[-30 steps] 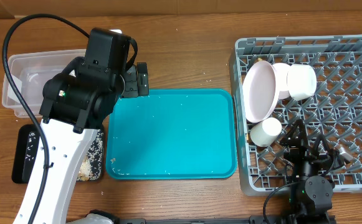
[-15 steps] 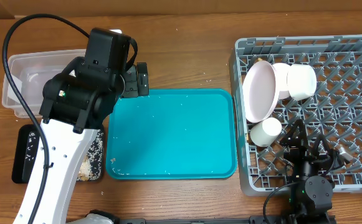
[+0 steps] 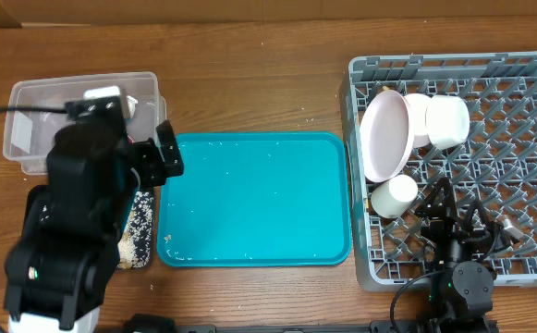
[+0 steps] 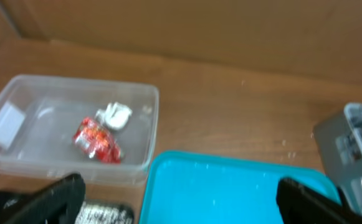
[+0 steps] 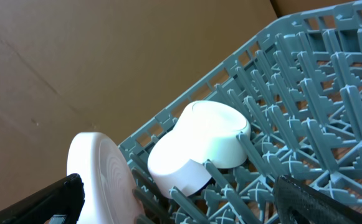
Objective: Sort waste into correct bins and load items into the dishwasher
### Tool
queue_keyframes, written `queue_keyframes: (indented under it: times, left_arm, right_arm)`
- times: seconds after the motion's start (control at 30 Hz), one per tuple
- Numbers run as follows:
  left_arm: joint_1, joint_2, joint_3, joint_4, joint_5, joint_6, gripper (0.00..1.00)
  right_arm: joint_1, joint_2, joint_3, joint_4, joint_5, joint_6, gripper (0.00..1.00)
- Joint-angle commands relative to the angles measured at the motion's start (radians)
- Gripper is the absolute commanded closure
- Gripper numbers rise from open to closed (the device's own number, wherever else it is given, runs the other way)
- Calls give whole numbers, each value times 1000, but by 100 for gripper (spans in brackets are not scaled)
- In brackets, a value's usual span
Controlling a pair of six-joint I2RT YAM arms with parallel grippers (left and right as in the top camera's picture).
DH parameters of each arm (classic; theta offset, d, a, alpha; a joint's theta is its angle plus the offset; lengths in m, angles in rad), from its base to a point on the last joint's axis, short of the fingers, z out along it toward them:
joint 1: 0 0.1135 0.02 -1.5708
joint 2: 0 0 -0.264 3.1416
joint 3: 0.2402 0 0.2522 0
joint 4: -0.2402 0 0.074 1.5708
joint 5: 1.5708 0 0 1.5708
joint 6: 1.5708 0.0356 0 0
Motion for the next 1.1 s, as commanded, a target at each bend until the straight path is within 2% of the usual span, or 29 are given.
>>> queue_keyframes:
  times: [0.0, 0.1, 0.37, 0.83, 1.07]
  left_arm:
    - [77, -107, -191, 157, 249, 172, 0]
    - [110, -218, -386, 363, 335, 243, 0]
    - [119, -481, -755, 673, 289, 276, 0]
    - [160, -972, -1114, 717, 285, 276, 0]
    - [160, -966, -1303, 917, 285, 230, 0]
  right_arm:
    - [-3, -11, -6, 6, 2, 1, 0]
    - [-3, -11, -6, 7, 2, 1, 0]
    - [-3, -11, -6, 7, 2, 1, 0]
    - [-3, -11, -6, 7, 2, 1, 0]
    - [-3, -11, -6, 7, 2, 1, 0]
